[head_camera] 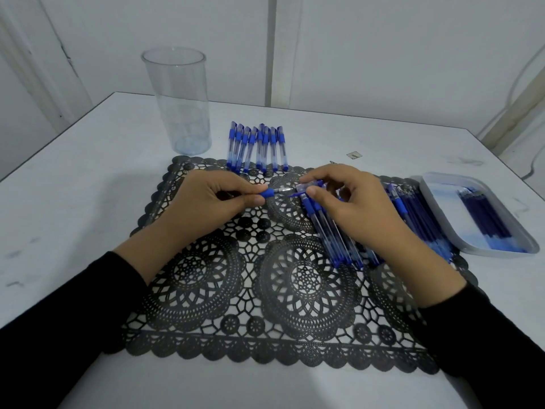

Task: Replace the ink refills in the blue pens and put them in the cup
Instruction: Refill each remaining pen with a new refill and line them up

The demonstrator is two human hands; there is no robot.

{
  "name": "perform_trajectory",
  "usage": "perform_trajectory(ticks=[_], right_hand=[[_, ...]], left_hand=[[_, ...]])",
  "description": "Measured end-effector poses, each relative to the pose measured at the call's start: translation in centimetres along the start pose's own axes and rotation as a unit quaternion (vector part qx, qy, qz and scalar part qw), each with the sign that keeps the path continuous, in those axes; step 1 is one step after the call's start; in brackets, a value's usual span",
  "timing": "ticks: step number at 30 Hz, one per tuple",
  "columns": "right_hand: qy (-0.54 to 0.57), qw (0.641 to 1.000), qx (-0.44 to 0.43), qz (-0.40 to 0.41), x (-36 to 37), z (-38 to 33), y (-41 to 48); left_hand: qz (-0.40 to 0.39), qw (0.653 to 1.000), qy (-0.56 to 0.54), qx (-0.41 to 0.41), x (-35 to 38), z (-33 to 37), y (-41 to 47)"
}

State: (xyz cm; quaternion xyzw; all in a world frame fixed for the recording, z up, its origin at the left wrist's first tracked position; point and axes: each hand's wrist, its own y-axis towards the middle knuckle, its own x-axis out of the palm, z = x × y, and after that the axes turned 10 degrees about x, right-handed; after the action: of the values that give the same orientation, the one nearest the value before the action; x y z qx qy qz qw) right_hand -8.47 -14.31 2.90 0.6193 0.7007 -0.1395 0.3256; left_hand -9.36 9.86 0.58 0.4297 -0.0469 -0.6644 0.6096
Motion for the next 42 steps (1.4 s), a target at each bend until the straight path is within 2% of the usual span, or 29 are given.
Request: perform_trajectory(ticks=[5,8,11,17,27,34,38,42], right_hand=[[0.021,0.999,-0.005,-0.030,0.6,-0.4,-0.2],[0.099,0.994,0.007,-0.045,1.0,-0.7,-0.5],[0.149,0.988,0.005,-0.025,1.1,-0.9,-0.6],[0.147,0.989,-0.001,0.014,1.6,-0.9,-0.6],[0.137,0.990,0.021,0.005,1.7,-0.5,-0.5],[0.165,0.986,-0.012,0.006,0.5,-1.7,-0.1],[0.234,0.972,-0.002,0.017,-0.2,-2.3,0.2],[0.271,0.962,0.006,0.031,-1.1,-3.0,0.4]], left_hand=[[0.000,1.000,-0.014,0.022,0.6,0.6,0.0],[0.013,0.999,-0.029,0.026,1.0,1.0,-0.1],[0.034,0.998,-0.048,0.018,1.2,1.3,-0.1],[0.049,0.998,-0.042,0.022,1.6,1.5,0.0],[0.037,0.999,-0.010,0.025,2.0,1.4,-0.1],[0.062,0.995,-0.082,-0.013,1.5,2.3,0.7],[0.025,0.996,-0.081,-0.004,1.2,2.7,0.6],[-0.055,0.998,0.040,0.003,0.5,0.7,0.4]])
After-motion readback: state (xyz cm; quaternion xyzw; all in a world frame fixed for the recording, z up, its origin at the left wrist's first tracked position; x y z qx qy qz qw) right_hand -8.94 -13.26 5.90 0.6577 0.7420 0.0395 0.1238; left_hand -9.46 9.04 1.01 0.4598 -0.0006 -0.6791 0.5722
